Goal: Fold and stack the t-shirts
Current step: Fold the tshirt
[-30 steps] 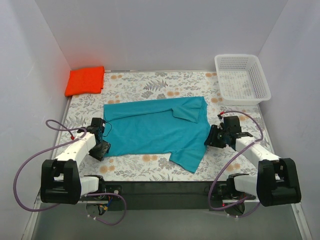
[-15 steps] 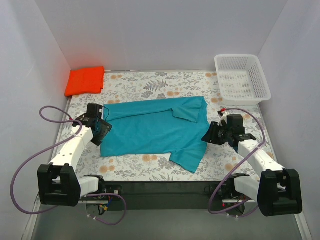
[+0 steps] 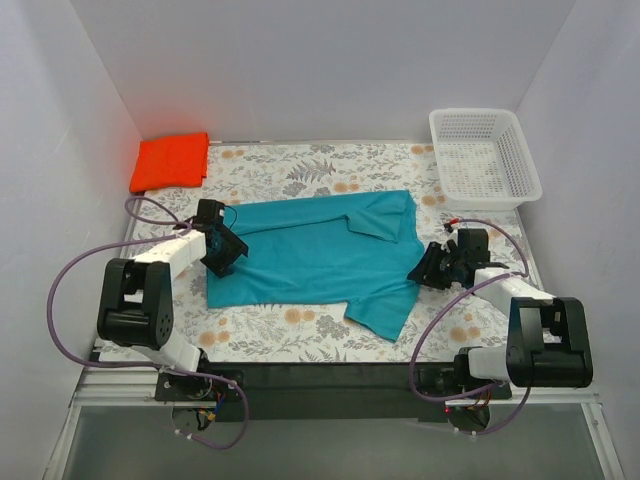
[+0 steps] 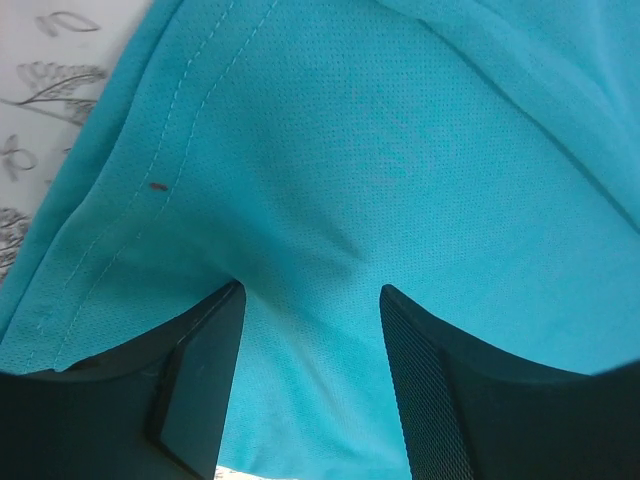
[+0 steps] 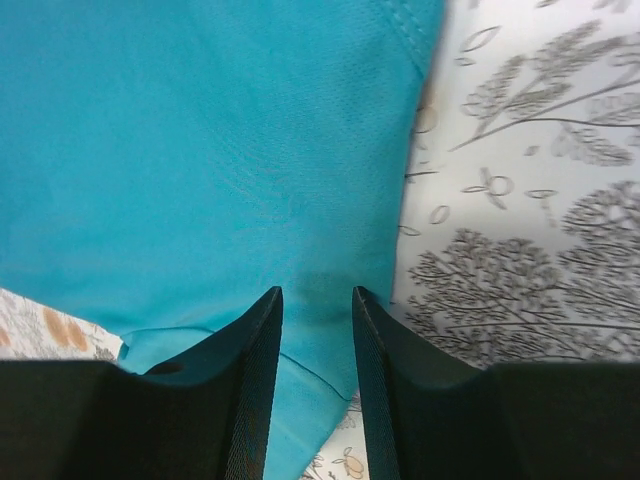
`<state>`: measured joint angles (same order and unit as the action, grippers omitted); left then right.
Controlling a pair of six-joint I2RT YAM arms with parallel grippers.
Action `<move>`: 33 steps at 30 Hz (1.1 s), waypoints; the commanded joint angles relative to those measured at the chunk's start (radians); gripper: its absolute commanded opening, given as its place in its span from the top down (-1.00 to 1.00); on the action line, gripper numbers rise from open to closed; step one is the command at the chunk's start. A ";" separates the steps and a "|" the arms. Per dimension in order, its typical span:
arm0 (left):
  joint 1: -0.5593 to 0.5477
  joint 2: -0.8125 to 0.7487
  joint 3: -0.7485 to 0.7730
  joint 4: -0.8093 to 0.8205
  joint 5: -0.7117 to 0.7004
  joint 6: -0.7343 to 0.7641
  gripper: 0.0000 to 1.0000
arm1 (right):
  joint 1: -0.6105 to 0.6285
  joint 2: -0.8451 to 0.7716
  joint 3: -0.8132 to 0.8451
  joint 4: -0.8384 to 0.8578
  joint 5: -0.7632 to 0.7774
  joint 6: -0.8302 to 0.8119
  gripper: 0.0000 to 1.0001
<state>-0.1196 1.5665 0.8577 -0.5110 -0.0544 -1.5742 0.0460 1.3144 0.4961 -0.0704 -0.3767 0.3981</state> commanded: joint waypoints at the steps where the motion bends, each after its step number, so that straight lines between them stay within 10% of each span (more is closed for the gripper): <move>1: -0.012 0.073 -0.003 0.051 0.022 0.002 -0.10 | -0.072 -0.026 -0.024 -0.006 0.068 -0.010 0.17; 7: -0.077 0.063 0.063 -0.022 0.027 -0.036 -0.15 | -0.097 -0.116 0.021 -0.095 0.012 -0.044 0.11; 18: -0.115 -0.411 -0.098 -0.371 -0.314 -0.239 -0.38 | -0.055 -0.314 -0.019 -0.266 0.113 -0.062 -0.14; 33: -0.092 -0.313 -0.190 -0.314 -0.355 -0.299 -0.01 | -0.018 -0.322 -0.030 -0.287 0.130 -0.090 -0.24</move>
<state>-0.2241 1.2461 0.6765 -0.8680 -0.3614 -1.8599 0.0189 1.0012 0.4755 -0.3504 -0.2569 0.3298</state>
